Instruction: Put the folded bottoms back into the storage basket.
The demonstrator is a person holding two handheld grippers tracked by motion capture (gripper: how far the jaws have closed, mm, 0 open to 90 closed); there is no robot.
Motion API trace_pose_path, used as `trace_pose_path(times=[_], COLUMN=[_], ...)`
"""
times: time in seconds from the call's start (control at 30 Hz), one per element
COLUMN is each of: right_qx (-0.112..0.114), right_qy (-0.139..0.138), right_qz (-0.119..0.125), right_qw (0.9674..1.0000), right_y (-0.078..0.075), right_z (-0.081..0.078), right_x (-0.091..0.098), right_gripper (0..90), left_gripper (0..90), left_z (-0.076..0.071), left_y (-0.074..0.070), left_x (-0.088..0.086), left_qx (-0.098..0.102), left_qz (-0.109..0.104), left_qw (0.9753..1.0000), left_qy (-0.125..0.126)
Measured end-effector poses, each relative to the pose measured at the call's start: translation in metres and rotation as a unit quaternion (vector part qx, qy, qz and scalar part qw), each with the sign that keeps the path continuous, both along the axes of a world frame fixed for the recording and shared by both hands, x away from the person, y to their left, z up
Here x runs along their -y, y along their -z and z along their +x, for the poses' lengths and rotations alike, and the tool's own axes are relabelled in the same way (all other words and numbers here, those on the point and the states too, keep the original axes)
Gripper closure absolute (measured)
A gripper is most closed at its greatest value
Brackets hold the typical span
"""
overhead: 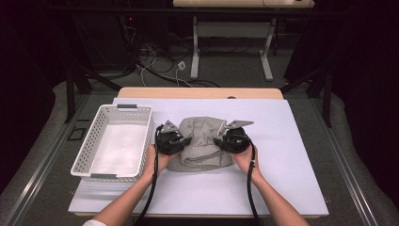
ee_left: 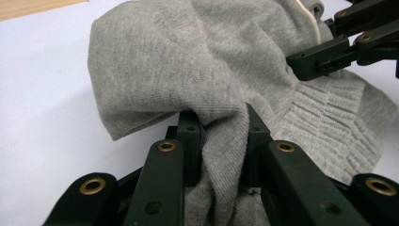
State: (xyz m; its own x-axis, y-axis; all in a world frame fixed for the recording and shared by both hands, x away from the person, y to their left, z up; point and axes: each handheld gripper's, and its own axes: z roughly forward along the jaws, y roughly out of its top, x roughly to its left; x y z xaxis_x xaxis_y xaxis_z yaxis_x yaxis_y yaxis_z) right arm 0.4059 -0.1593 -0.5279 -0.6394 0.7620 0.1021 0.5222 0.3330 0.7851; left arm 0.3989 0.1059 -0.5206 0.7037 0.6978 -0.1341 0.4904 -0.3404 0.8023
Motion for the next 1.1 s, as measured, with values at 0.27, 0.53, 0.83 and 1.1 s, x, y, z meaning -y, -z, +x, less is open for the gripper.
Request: trace_pose_path(times=[0.27,0.53,0.83,1.1], right_qx=[0.009,0.015,0.023,0.029], right_qy=[-0.004,-0.005,-0.009,-0.014], right_qz=[0.001,0.001,0.0,0.001], right_qw=[1.0,0.9999,0.9997,0.9995], right_y=[-0.005,-0.009,-0.014,-0.02], right_z=[-0.002,-0.003,-0.006,-0.008], right_x=[0.0,0.0,-0.003,-0.003], right_gripper=[72.7,72.8,72.9,73.0], left_gripper=[75.8,75.8,76.0,76.2], left_z=[-0.003,-0.006,-0.011,-0.012], left_y=[-0.005,-0.009,-0.018,-0.024], left_x=[-0.002,-0.002,-0.004,-0.007], left_qx=[0.009,0.016,0.026,0.029], left_qz=[-0.01,-0.012,-0.02,-0.025], left_qw=[0.9999,0.9998,0.9995,0.9993], left_qy=[-0.003,-0.004,-0.003,-0.003])
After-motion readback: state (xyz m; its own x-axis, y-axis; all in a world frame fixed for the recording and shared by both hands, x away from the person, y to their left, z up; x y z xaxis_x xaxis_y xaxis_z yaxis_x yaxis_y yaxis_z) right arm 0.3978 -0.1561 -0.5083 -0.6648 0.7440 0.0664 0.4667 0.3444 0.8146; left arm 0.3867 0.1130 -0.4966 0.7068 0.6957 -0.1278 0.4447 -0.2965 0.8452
